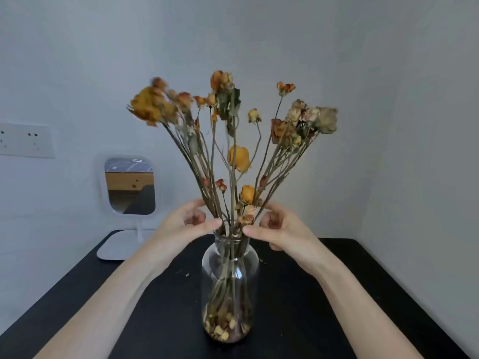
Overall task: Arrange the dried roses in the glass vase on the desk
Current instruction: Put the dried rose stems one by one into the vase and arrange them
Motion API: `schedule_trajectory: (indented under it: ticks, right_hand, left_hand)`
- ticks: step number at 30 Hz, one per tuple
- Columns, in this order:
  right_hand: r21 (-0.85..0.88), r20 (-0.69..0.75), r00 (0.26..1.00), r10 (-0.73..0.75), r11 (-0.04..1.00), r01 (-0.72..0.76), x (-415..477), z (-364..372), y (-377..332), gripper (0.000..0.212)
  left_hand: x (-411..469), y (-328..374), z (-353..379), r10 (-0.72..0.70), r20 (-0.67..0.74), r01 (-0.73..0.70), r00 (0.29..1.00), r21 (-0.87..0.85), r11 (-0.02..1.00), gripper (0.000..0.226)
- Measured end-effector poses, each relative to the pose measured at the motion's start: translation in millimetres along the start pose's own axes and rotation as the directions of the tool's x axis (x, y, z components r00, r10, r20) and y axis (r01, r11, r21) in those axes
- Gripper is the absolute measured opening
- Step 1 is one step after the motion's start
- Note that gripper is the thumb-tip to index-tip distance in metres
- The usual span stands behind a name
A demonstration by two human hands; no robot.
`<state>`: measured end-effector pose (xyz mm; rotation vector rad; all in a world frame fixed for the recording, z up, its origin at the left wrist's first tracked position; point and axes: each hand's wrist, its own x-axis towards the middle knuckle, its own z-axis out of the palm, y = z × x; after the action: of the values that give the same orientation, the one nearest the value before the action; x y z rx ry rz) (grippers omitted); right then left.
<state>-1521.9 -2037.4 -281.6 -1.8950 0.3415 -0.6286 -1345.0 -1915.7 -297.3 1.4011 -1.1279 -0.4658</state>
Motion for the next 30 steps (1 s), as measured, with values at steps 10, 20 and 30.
schedule_trajectory:
  ticks: [10,20,30]
  right_hand:
    - [-0.061,-0.017,0.991,-0.131,0.990,0.130,5.4,11.5,-7.6,0.019]
    - [-0.121,0.082,0.994,-0.071,0.989,0.080,-1.5,13.4,-0.7,0.015]
    - [0.033,-0.056,0.994,-0.097,0.995,0.099,1.7,6.8,-3.4,0.038]
  left_hand:
    - [5.4,8.6,15.6,0.032,0.006,-0.032,0.999,-0.055,0.998,0.037]
    - [-2.7,-5.7,12.6,-0.054,0.053,0.049,0.997,0.098,0.994,0.036]
    - [-4.7,7.8,8.3,-0.019,-0.001,0.019,1.000,-0.024,1.000,0.059]
